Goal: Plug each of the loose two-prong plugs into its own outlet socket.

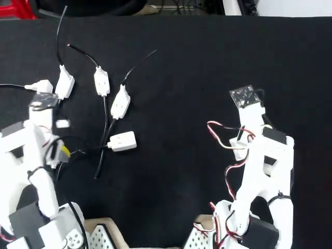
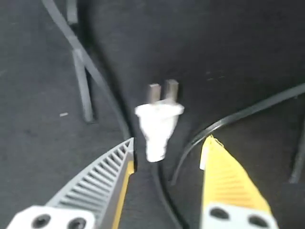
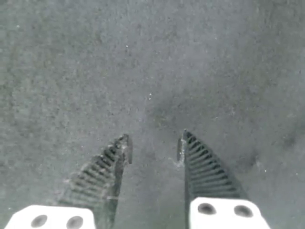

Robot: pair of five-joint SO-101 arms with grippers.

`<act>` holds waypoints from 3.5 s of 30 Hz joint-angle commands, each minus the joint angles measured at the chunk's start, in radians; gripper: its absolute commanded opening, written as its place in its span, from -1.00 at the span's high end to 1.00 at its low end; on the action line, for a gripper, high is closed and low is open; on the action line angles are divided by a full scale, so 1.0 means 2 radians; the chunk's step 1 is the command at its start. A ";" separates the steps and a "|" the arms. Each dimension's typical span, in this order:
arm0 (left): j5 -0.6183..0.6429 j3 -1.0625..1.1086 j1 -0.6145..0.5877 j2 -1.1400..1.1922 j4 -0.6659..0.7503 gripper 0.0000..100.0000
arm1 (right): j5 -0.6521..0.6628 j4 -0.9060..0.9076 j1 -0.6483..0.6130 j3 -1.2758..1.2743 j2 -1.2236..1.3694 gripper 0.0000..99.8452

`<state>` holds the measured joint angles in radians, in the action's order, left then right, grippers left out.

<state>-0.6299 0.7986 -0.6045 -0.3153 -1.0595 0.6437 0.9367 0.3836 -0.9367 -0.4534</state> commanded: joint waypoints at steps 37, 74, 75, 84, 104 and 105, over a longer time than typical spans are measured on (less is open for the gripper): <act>-0.030 -0.042 0.043 -0.243 -0.153 0.94 | -0.007 -0.019 -0.008 0.006 0.000 0.67; 0.019 0.256 0.590 -0.328 0.256 0.48 | 0.081 0.130 0.017 0.138 0.000 0.67; 0.019 0.252 0.590 -0.328 0.246 0.48 | 0.081 0.131 0.013 0.137 0.000 0.67; -0.011 0.102 0.420 -0.360 0.025 0.48 | 0.143 0.131 -0.103 0.107 -0.003 0.67; -0.020 0.337 0.043 -0.407 0.095 0.49 | 0.143 0.184 -0.531 0.131 0.034 0.67; -0.018 0.356 0.046 -0.414 0.120 0.49 | 0.137 0.187 -0.532 0.150 0.050 0.67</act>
<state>-0.6621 1.4262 -0.5247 -1.1116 -0.9551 0.9551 1.3004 -0.6521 -0.7403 -0.3982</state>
